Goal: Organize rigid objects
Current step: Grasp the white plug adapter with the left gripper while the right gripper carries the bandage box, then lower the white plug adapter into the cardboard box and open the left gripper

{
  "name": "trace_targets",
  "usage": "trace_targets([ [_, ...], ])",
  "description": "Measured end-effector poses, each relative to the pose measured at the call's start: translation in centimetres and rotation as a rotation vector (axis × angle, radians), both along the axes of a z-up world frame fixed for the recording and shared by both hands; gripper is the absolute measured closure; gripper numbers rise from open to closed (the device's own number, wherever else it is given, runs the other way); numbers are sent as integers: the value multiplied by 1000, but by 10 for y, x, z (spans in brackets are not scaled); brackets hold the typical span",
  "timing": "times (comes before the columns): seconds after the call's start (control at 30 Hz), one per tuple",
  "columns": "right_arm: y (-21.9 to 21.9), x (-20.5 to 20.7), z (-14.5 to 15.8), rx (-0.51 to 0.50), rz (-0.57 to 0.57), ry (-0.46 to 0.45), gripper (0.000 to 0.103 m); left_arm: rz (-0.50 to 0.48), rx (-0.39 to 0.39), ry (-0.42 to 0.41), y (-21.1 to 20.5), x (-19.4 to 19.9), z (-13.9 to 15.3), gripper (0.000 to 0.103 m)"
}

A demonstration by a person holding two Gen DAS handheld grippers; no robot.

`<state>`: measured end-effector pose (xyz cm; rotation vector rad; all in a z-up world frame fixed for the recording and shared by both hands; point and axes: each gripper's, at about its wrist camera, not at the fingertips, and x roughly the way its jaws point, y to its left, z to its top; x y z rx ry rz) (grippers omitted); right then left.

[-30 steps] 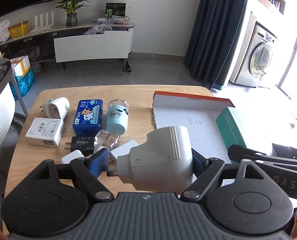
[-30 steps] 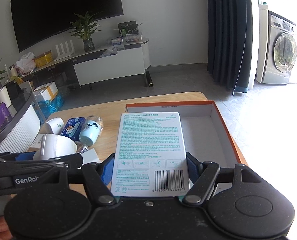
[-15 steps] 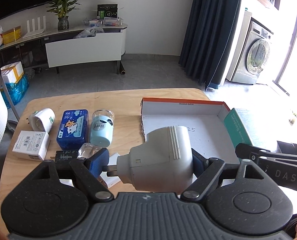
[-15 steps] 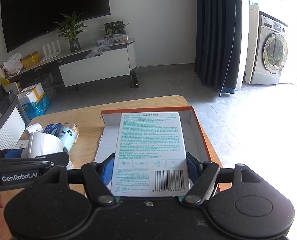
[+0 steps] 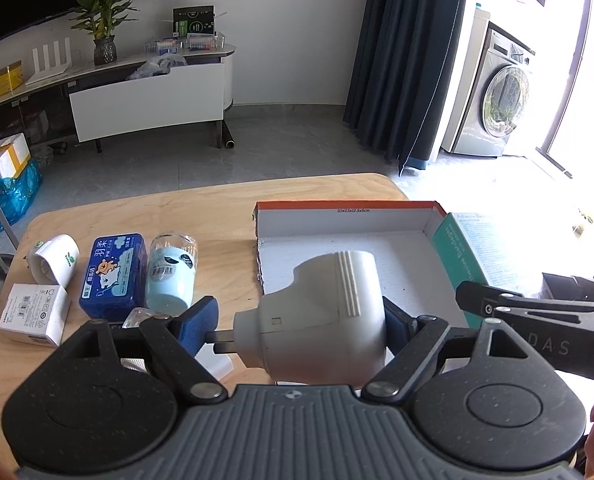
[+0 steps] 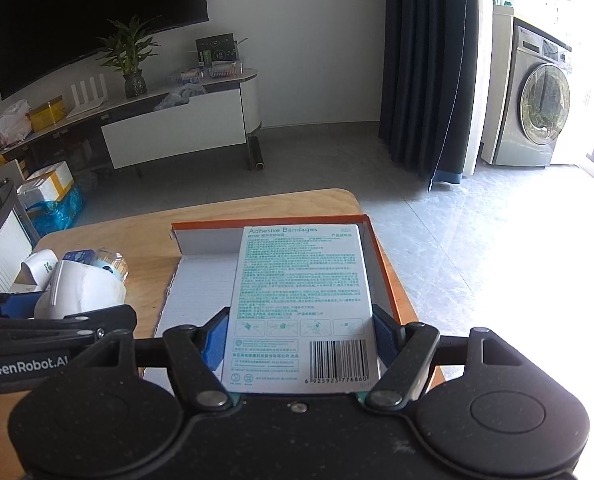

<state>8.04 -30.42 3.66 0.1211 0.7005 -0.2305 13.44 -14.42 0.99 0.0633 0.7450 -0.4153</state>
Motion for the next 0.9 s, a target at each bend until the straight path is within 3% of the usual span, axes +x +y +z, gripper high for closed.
trace_targets([
  [0.53,-3,6,-4,-4,-12,7,19,-16,0,7,-11,11,-1,20],
  [0.57,-4,6,-4,-4,-14,7,19,-17,0,6,-12,12,-1,21],
  [0.67,-5,7,-5,-3,-19,8,19,-23,-6,14,-14,17,0,40],
  [0.9,-10,9,-9,6,-24,21,19,-12,-26,41,-11,30,-4,39],
])
